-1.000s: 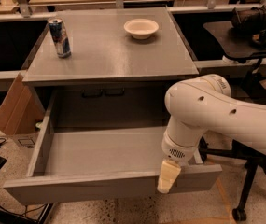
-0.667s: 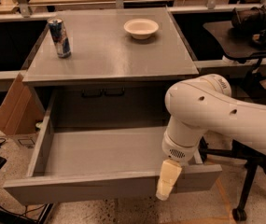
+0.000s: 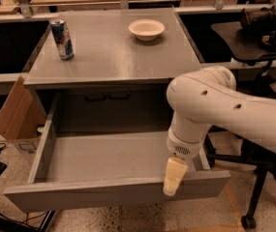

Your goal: Open top drawer

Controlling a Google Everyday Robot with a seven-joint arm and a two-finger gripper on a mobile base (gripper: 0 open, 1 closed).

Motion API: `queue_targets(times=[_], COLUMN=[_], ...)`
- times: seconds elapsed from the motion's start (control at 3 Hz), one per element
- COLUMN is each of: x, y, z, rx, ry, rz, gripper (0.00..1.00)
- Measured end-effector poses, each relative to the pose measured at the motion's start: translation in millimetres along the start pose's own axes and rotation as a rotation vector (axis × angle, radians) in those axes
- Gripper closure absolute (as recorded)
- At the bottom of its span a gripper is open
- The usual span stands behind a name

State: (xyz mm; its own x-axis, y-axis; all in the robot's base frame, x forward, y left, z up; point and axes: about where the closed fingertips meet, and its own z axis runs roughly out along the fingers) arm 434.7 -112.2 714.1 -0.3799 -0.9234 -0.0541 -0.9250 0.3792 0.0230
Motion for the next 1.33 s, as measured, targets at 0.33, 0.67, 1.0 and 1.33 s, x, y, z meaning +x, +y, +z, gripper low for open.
queue_targets(times=[0.33,0.67,1.0,1.33], x=[-17,-21,-17,9], y=[-29,-49,-54,-22], z=[-41,-45,-26,37], rx=[0.061,0.072,0.095,0.062], ry=[0.035,0.022,-0.029,-0.07], rz=[-0.064,-0.146,-0.159,-0.108], gripper=[0.34,0.58,0.81,1.0])
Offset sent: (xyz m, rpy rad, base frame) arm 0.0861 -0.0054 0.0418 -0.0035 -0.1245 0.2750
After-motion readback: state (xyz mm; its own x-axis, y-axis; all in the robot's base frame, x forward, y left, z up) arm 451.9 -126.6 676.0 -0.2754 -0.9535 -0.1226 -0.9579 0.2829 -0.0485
